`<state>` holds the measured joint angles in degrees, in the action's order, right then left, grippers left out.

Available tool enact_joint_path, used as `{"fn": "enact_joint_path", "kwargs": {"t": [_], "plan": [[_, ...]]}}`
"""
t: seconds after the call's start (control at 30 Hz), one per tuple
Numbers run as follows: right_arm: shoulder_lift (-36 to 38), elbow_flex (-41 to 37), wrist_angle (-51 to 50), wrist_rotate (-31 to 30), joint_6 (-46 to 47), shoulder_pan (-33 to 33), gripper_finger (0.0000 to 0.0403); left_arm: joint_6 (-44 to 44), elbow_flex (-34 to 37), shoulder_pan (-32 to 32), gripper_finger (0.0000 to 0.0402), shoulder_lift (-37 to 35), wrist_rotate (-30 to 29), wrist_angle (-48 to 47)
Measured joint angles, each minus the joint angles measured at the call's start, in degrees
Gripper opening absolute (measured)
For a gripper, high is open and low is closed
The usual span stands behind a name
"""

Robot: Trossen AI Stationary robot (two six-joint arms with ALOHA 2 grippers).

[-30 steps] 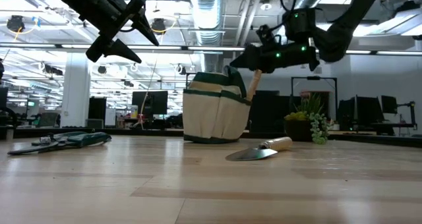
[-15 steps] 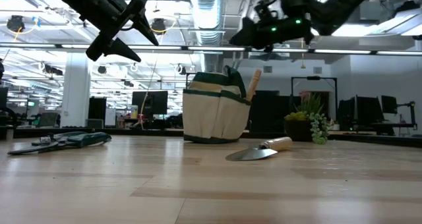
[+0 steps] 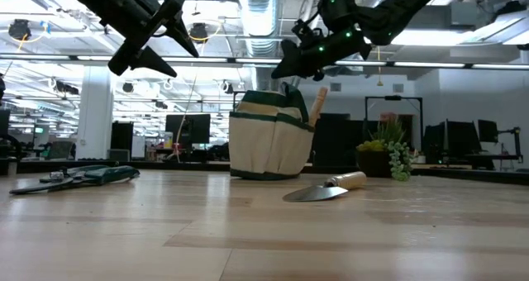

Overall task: Pick & Place Garden tools in Gardening bag
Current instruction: Put the brown trowel into the brown gardening bag

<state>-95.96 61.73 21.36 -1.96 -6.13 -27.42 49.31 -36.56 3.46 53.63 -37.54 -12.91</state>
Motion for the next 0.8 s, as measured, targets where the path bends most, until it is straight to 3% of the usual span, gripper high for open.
{"fn": "enact_joint_path", "kwargs": {"t": [0.57,0.8], "plan": [[0.22,-0.10,-6.73,0.39,-0.43,0.08,0.0001,-4.36,0.00,0.00,0.0294,0.00,0.02,0.23],[6.13,-0.20,-6.49,0.42,-2.09,0.05,0.0014,-4.50,0.00,-0.01,0.0294,0.00,0.02,0.25]]}}
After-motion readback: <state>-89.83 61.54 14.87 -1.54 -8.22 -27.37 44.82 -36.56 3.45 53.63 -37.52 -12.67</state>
